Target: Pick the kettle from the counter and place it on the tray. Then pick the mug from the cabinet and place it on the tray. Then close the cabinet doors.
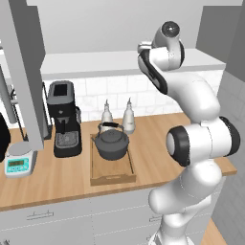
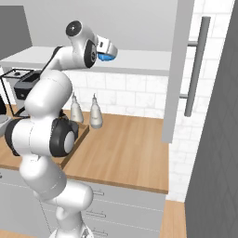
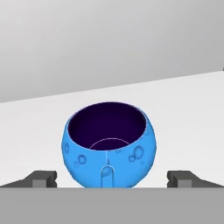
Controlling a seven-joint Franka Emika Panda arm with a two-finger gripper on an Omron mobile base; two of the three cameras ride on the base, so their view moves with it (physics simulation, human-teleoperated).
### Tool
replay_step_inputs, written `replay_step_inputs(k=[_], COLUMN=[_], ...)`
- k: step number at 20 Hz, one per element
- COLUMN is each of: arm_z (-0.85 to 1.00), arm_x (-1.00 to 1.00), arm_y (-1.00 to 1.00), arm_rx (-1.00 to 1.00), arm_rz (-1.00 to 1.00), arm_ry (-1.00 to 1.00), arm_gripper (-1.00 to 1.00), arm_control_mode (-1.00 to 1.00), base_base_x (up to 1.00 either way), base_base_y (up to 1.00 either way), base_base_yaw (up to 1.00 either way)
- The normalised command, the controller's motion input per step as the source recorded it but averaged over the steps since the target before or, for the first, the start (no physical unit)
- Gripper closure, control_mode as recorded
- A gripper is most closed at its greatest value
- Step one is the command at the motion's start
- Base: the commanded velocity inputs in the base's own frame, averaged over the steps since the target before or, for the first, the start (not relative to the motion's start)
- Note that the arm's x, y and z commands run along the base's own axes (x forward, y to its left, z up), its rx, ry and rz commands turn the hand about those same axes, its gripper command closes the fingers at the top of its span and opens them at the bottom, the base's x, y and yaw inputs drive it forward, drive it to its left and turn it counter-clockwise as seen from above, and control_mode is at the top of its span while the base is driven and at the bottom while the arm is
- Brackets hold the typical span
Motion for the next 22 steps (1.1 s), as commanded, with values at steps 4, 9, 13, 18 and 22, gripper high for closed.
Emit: replay_step_inputs(k=[4, 9, 13, 18, 22], arm_z=[-0.05, -0.03, -0.05, -0.10, -0.09], arm_x=[0.20, 0.10, 0.04, 0.00, 0.02], arm_y=[0.00, 0.00, 0.00, 0.00, 0.00], arm_rx=[0.00, 0.00, 0.00, 0.00, 0.00], arm_rz=[0.00, 0.00, 0.00, 0.00, 0.00], arm_ry=[0.01, 0.00, 0.00, 0.00, 0.00], arm_gripper=[-1.00, 1.00, 1.00, 1.00, 1.00], arm_control_mode=[-1.00, -1.00, -1.00, -1.00, -1.00], base_base_x=[0.00, 0.00, 0.00, 0.00, 0.00], base_base_y=[0.00, 0.00, 0.00, 0.00, 0.00], base_base_yaw=[0.00, 0.00, 0.00, 0.00, 0.00])
